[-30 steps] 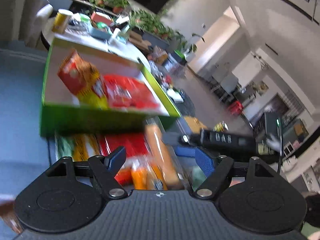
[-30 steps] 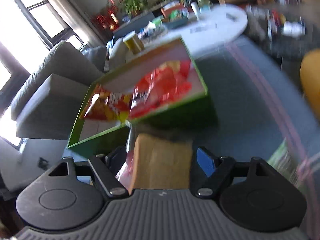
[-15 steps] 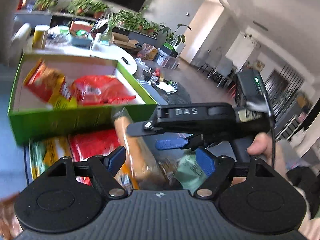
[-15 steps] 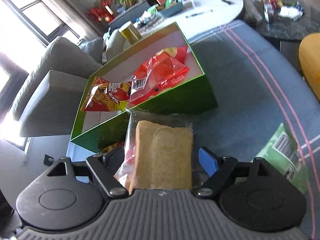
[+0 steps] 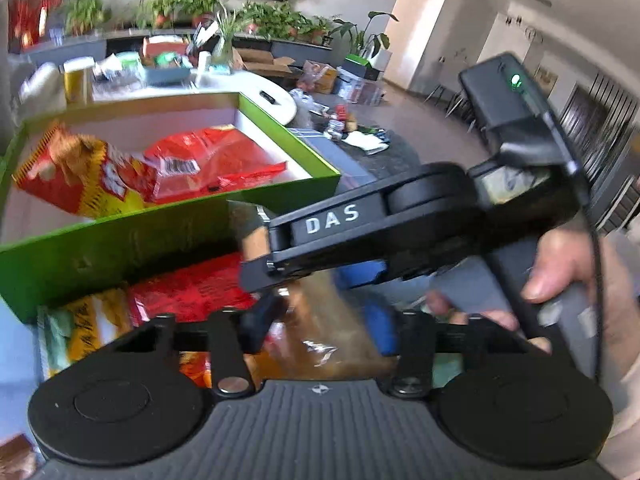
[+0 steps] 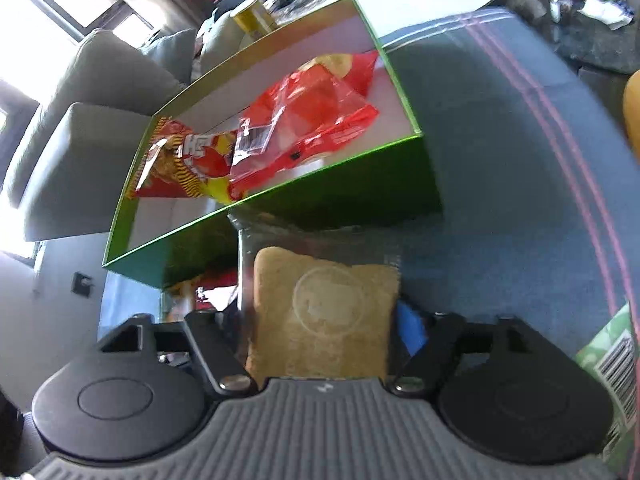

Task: Organize snacks
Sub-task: 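Carry the toast package into the green box and open the right gripper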

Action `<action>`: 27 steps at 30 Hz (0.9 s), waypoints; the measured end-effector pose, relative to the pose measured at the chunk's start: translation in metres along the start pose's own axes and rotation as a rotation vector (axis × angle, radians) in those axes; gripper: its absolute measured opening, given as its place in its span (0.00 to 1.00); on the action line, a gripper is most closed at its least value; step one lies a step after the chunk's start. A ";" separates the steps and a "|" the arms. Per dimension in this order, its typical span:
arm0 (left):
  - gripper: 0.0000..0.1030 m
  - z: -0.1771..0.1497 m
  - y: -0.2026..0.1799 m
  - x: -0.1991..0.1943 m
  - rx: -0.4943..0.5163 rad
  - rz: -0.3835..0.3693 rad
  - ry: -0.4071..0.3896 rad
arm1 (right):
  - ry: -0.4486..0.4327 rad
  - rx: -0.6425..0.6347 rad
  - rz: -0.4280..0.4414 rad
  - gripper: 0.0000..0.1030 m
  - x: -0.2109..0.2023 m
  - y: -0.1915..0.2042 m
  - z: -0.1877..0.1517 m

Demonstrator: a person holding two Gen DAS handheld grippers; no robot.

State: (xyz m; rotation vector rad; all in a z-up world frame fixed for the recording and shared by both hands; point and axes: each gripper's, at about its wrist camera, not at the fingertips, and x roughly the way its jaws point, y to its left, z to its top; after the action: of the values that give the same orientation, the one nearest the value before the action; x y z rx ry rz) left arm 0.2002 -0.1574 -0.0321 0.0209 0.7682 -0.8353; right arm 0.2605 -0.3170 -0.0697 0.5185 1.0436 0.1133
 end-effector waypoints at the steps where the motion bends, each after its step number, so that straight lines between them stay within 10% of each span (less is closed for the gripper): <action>1: 0.35 0.000 0.000 -0.002 -0.004 -0.001 0.003 | -0.012 0.005 -0.003 0.66 -0.002 -0.001 -0.003; 27: 0.29 0.045 0.022 -0.071 0.070 0.018 -0.243 | -0.191 -0.111 0.089 0.65 -0.058 0.063 0.022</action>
State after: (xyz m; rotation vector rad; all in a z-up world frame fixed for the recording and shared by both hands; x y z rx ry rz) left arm 0.2117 -0.1092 0.0391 -0.0111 0.5096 -0.8296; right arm 0.2590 -0.2889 0.0137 0.4653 0.8232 0.1959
